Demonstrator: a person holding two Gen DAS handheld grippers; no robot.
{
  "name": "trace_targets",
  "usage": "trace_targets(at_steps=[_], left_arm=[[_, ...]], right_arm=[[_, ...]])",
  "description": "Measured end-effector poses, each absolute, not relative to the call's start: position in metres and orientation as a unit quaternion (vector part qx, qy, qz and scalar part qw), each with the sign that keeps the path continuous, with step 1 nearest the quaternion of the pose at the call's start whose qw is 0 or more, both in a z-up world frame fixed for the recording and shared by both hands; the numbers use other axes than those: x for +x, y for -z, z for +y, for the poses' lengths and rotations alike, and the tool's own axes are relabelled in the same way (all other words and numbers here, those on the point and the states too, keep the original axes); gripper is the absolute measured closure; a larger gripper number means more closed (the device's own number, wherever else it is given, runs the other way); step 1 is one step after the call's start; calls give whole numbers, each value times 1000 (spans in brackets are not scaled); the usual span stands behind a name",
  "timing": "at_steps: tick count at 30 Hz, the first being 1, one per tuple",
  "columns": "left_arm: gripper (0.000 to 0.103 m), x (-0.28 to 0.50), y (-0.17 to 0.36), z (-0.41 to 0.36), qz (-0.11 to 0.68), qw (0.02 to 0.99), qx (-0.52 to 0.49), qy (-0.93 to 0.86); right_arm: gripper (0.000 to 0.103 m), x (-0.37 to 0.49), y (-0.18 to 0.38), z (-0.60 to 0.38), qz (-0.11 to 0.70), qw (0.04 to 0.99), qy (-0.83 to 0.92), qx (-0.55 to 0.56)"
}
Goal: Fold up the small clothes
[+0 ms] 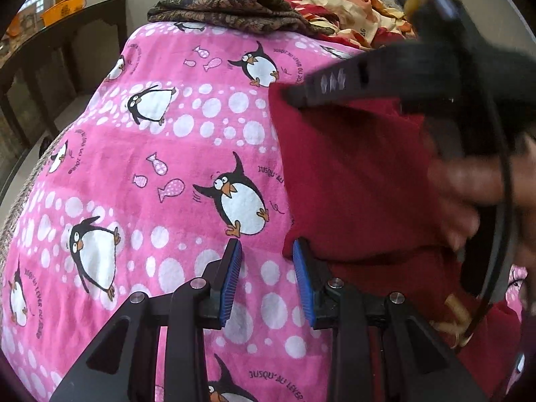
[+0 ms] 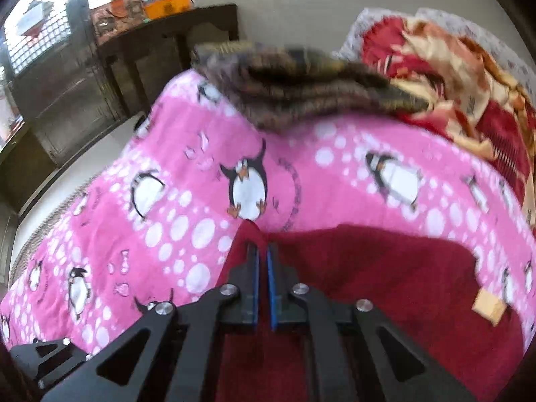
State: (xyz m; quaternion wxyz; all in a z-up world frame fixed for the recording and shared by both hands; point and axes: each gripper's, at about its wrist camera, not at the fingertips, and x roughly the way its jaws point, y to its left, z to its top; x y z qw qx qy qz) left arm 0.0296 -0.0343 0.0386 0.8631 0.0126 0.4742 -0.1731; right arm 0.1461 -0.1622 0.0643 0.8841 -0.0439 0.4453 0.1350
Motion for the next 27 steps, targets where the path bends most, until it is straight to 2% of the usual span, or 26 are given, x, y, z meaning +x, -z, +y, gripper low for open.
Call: trace_targets(at_steps=[3,5,8,14,18,20,24,27], left_arm=[[92,30,-44,-30,477,862,15,168],[92,27,-51,-26,468,868,15,162],[92,25,-64,-27,455,875,9,166],[92,25,-74,-54,448,875,9,184],[91,29,-59,-85,466,864,37,188],[91,29,-49,-96,474,860,61,179],[91,23,-56,-102,464,865,79,176],[91,24,-65,-96,467,864,61,180]], right_arm=[[89,130,-67,-158,446,881,-143,-60],[73,101,-83,-168,439,884,-148,-59],[62,54,-99,-200,426,896,-108,-61],[62,-14,-90,-306,447,893,50,-30],[62,-38,-70,-377,467,871,153,13],[62,-44,-54,-399,490,857,153,37],[62,-59,-68,-413,474,870,121,61],[56,-63,-85,-438,448,876,161,70]])
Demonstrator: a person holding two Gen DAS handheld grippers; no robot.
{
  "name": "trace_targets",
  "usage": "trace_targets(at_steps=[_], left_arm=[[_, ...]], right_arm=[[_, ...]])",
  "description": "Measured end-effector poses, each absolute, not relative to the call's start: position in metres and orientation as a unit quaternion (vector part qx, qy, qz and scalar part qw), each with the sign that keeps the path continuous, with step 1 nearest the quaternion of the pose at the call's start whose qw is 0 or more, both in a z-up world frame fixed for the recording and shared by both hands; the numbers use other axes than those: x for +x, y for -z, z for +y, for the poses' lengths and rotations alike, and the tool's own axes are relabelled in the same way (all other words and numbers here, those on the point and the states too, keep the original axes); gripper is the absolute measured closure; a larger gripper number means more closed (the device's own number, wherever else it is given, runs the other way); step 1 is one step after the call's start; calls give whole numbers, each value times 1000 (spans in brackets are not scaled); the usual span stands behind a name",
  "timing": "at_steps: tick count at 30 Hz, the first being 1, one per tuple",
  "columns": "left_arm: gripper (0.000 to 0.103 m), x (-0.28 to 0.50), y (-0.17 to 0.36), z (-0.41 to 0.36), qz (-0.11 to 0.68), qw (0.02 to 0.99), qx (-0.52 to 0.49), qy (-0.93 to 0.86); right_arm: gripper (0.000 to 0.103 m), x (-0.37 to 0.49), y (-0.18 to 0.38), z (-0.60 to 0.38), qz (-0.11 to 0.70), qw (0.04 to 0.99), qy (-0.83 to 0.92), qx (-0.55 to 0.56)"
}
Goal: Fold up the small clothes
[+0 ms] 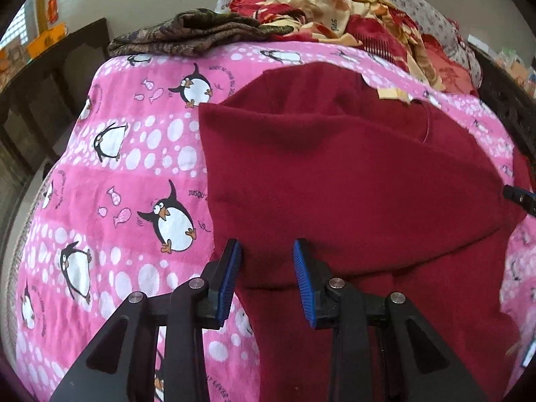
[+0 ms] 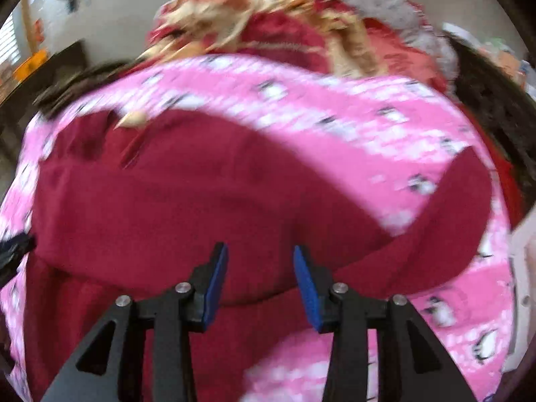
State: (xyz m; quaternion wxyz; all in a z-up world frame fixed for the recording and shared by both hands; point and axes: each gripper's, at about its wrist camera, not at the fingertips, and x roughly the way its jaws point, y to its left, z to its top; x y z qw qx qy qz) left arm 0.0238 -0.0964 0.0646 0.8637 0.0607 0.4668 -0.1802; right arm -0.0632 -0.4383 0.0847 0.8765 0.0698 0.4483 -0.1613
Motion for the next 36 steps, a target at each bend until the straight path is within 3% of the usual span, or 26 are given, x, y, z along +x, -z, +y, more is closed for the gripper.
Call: trace_targets(at_steps=[4,16,18,20,21,25,29,30,31,33,36], left_arm=[[91,21,-75,-94,457,868,53,185],[91,19,-69,-98,466,864,64,183],[91,20,-68,-97,468,863,63,180],[91,19,-70,-97,467,864,63,179],[91,18,-71,-97,465,865,63,179],[91,15,-76,-97,459,867,59,182],[91,11,-77,-99,461,866,59,184],[91,10,-77,-100,462,865,61,185],[91,8,-77,-102,463,864,63,186],[91,4,-78,-105,461,864,68,189],[91,1,-80,-108,457,866,73,191]], right_arm=[[44,-64,-97,-493,426,866,236,116],[43,-56,-68,-598,436,804,359,185],[49,-56,-63,-602,437,807,355,179],[87,-60,-65,-602,433,811,356,168],[94,-64,-68,-600,430,815,349,168],[96,-116,-92,-598,392,833,326,215],[93,-177,-85,-594,398,823,317,253],[89,-191,-78,-595,409,815,315,263],[76,-206,-69,-597,419,805,316,276],[61,-225,-62,-603,424,792,325,295],[57,-252,-68,-614,401,787,350,312]])
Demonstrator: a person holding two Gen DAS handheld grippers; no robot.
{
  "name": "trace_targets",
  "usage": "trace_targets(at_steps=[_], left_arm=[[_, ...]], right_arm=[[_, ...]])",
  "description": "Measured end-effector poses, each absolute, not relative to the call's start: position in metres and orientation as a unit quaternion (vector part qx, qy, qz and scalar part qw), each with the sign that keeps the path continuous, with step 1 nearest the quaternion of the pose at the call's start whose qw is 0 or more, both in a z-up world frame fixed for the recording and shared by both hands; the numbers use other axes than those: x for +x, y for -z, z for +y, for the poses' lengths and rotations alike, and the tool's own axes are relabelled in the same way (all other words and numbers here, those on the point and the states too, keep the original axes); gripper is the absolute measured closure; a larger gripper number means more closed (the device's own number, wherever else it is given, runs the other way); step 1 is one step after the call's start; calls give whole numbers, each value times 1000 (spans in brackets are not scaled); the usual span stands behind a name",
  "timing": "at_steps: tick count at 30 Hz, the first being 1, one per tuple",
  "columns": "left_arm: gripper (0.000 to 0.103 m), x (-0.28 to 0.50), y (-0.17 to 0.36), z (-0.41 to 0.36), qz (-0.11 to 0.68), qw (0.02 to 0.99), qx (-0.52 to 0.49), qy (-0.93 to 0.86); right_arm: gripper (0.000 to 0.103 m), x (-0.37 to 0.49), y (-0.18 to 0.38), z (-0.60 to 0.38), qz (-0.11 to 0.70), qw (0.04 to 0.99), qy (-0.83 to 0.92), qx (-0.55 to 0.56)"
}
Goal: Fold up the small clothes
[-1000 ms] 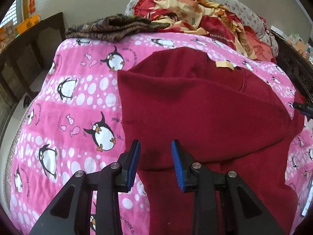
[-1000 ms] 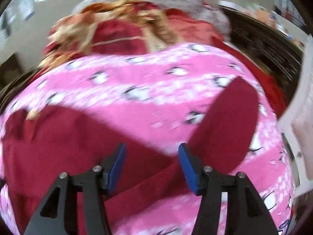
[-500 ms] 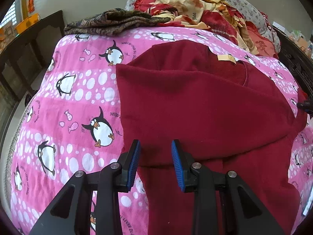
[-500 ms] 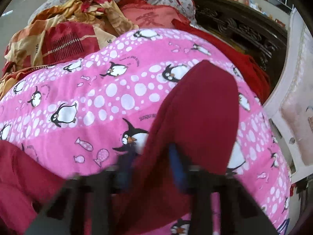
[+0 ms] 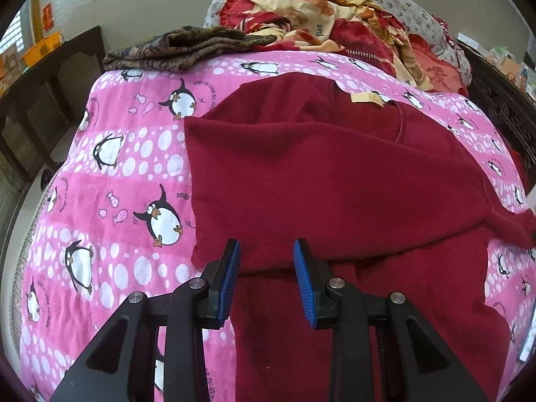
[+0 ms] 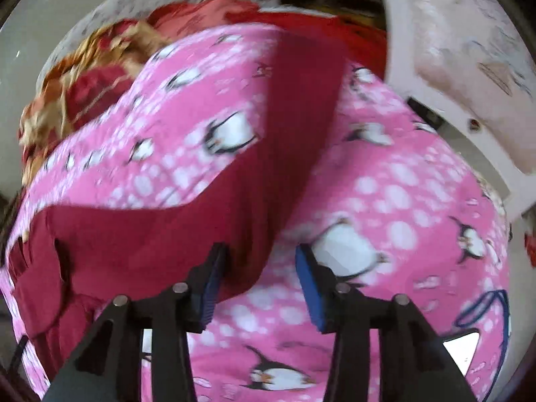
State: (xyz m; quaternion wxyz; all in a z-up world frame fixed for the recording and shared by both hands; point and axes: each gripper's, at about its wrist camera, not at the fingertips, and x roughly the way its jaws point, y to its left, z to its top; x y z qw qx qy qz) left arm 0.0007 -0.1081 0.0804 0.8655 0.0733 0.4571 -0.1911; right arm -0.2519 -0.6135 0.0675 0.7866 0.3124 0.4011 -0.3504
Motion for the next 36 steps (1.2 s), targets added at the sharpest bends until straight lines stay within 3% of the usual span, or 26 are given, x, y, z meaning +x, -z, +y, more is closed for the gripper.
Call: trace_targets(at_steps=[18,20,21,22,31,36], left_arm=[[91,-3,-85,-111,456,868,66,185],[91,-4,-87,-112,454,869,69,186],[91,-5,-88,-111,453,869,70,186],[91,-5,-90,-110,450,871,68,186],[91,4,-97,-94,448,877,36,173],[91,2,-95,-93,450,875,31,178]], right_arm=[[55,-298,-48,-687,294,746,401,444],[67,-294,-50,-688,297,751,405,428],[91,-291,-54,-687,300,757,409,411],[96,-289,-59,-686,302,764,407,399],[96,-245,-158,-597,272,880,284,266],[96,-175,-172,-516,307,914,165,207]])
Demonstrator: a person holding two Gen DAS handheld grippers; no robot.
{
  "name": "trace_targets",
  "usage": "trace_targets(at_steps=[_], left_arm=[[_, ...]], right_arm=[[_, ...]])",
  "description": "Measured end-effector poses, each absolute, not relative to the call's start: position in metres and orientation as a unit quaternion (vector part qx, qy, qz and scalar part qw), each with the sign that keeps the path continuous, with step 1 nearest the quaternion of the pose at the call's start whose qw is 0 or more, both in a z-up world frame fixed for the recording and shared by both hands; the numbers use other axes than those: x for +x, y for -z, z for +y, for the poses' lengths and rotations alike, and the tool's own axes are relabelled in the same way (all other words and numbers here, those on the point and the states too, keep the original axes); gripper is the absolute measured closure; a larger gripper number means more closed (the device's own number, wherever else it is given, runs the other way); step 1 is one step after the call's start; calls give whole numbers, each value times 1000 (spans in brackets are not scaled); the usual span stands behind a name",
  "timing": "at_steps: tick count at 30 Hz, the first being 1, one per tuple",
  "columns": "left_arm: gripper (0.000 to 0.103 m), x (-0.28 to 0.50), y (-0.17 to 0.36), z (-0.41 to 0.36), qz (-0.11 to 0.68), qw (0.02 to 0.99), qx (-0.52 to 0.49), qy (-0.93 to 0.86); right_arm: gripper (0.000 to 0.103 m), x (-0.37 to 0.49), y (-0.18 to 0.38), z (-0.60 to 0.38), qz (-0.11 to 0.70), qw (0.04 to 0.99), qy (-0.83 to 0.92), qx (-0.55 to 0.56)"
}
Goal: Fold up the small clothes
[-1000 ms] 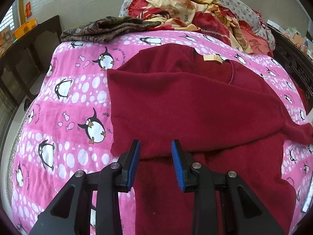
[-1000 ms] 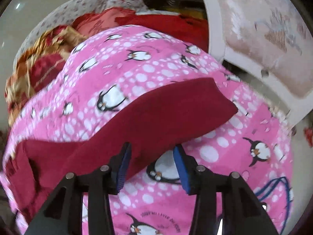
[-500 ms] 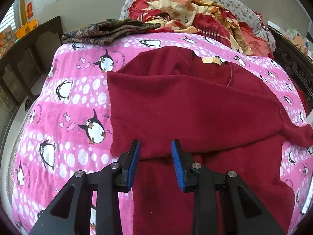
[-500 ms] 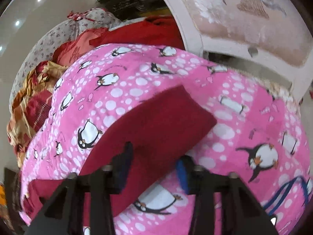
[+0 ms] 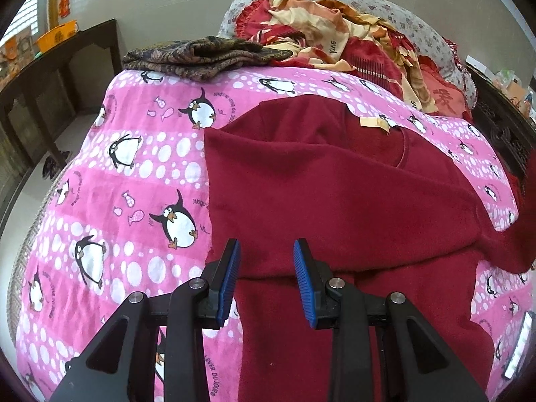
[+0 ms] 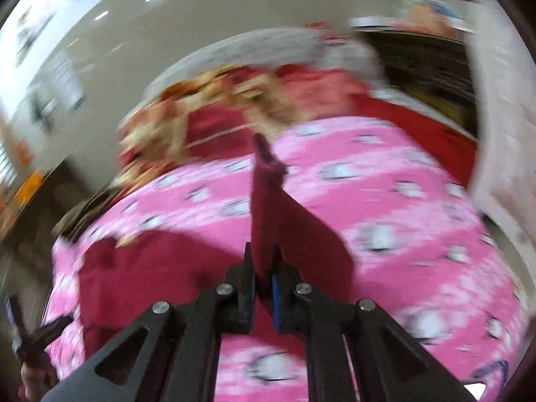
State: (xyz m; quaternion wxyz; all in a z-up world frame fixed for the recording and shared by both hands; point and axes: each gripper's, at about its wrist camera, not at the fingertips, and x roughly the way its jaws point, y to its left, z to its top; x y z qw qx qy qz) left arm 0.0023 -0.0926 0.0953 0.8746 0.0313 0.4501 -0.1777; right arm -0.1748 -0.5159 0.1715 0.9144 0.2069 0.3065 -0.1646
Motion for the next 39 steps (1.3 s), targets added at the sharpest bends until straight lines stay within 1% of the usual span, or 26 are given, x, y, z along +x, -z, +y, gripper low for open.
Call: trace_targets(at_steps=[4,7,8,9,10,11,13,14,17,20,27,28,29,30,31,34,37,39], left_arm=[[91,3,-96,-92,451,874,23,180],[91,3,-96,-94,452,873,22,183],[91,3,-96,-95,452,872,22,185],[91,3,-96,-96,453,871,21,188],[91,4,-96,-97,454,870,20,191],[91,4,-97,-98,455,868,19,197],[91,3,-99,-101,455,865,18,210],[91,2,-101,-105,451,865,19,217],[91,0,-104,-120,445,864,25,234],[91,-3,-98,-145,460,848,36,260],[91,-8,-73,-198,482,826,55,286],[94,-9,-70,-205,483,824,57,289],[103,-9,-69,-208,483,825,58,289],[103,-10,-69,-210,480,828,63,283],[103,-12,-73,-210,474,831,66,284],[103,-10,-100,-198,452,835,29,311],[103,2,-139,-170,419,850,-12,318],[103,12,-154,-154,406,863,-21,301]], right_arm=[[96,-114,-154,-442,339,921,71,180],[96,-79,-127,-382,364,918,18,154],[94,-66,-112,-362,380,913,1,149],[91,-56,-98,-348,399,905,-15,146],[79,-48,-83,-337,422,895,-27,144],[71,-40,-63,-326,460,877,-36,138],[69,-42,-47,-320,493,857,-43,142],[68,-52,-47,-321,485,861,-48,145],[58,-76,-60,-334,469,870,-39,142],[54,-101,-76,-358,453,879,-17,150],[52,-154,-93,-425,434,881,43,186],[52,-158,-93,-428,432,881,48,188],[51,-164,-93,-434,430,881,56,191],[51,-168,-93,-439,429,880,62,193],[50,-173,-92,-445,428,879,69,198],[50,-180,-92,-457,421,879,84,210],[48,-181,-92,-468,413,878,106,217],[46,-180,-93,-477,410,876,124,223]])
